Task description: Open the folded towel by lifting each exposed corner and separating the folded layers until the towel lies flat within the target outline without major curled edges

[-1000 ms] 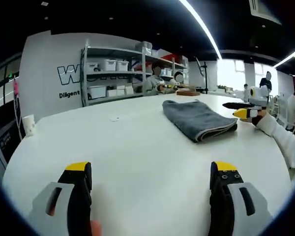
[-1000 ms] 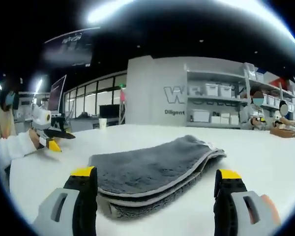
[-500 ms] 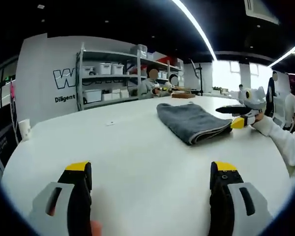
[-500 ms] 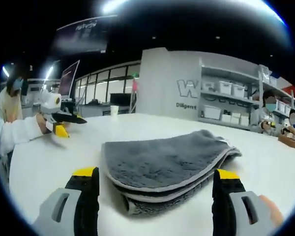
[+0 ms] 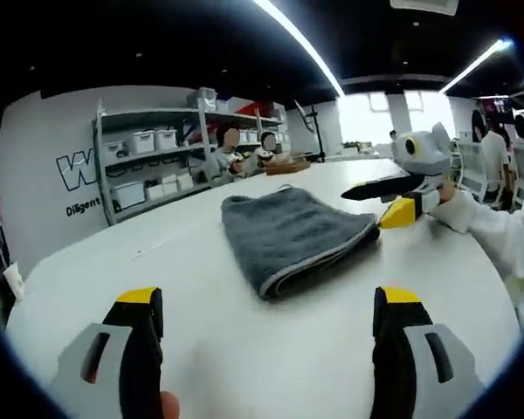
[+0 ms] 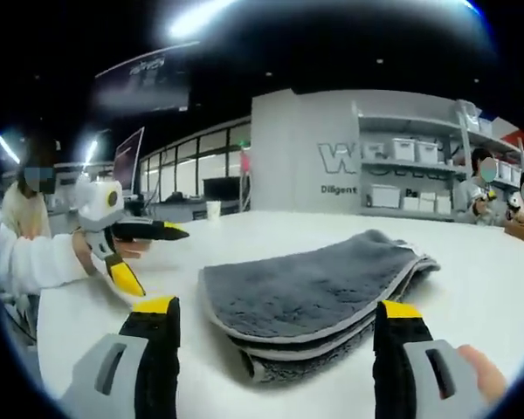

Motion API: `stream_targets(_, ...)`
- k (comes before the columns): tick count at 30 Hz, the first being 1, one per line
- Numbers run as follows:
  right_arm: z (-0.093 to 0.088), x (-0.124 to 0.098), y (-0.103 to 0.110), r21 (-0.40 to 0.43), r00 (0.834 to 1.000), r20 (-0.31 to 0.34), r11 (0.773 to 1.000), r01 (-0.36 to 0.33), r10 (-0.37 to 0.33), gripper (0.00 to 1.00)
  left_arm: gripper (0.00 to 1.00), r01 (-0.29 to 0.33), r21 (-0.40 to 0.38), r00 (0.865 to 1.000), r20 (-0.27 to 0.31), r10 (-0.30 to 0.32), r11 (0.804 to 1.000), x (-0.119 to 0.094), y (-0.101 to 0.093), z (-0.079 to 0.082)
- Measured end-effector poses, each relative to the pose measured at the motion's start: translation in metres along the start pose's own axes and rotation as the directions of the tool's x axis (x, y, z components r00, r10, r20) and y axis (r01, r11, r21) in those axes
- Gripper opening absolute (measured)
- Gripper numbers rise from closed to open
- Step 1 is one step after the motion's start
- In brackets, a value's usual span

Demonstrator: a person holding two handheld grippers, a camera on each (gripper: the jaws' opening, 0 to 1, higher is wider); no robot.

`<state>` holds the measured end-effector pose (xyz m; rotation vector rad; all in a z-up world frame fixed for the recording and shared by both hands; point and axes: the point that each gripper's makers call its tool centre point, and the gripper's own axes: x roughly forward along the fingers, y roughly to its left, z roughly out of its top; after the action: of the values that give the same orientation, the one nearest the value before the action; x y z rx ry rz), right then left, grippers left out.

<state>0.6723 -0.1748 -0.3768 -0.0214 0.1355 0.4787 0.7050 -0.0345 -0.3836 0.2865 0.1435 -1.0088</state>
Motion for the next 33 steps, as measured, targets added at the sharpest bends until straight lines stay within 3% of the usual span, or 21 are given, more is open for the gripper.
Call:
stream_targets(8, 0.005, -0.013, 0.007, -0.002, 0.999, 0.046, 1.0, -0.016, 0.016, 0.9, 0.98, 0.061, 0.111, 0.998, -0.013, -0.06, 0.992, 0.05, -0.042, 0.028)
stream_targets(14, 0.006, -0.018, 0.009, -0.004, 0.998, 0.051, 1.0, -0.027, 0.027, 0.88, 0.88, 0.098, 0.168, 0.995, -0.022, -0.096, 0.981, 0.067, -0.052, 0.037)
stream_targets(18, 0.006, -0.022, 0.008, -0.01, 0.998, 0.055, 1.0, -0.022, 0.022, 0.87, 0.76, 0.148, 0.197, 0.989, -0.042, -0.143, 0.969, 0.073, -0.062, 0.038)
stream_targets(24, 0.009, -0.023, 0.01, 0.011, 0.996, 0.074, 0.999, -0.046, 0.045, 0.85, 0.55, 0.238, 0.263, 0.971, -0.081, -0.225, 0.935, 0.082, -0.083, 0.039)
stream_targets(27, 0.009, -0.022, 0.011, 0.0, 0.996, 0.071, 0.999, -0.052, 0.052, 0.83, 0.47, 0.273, 0.233, 0.962, -0.068, -0.264, 0.933, 0.083, -0.09, 0.043)
stream_targets(33, 0.007, -0.017, 0.014, -0.008, 0.996, 0.059, 0.998, -0.061, 0.062, 0.81, 0.33, 0.301, 0.275, 0.954, -0.086, -0.288, 0.913, 0.085, -0.098, 0.04)
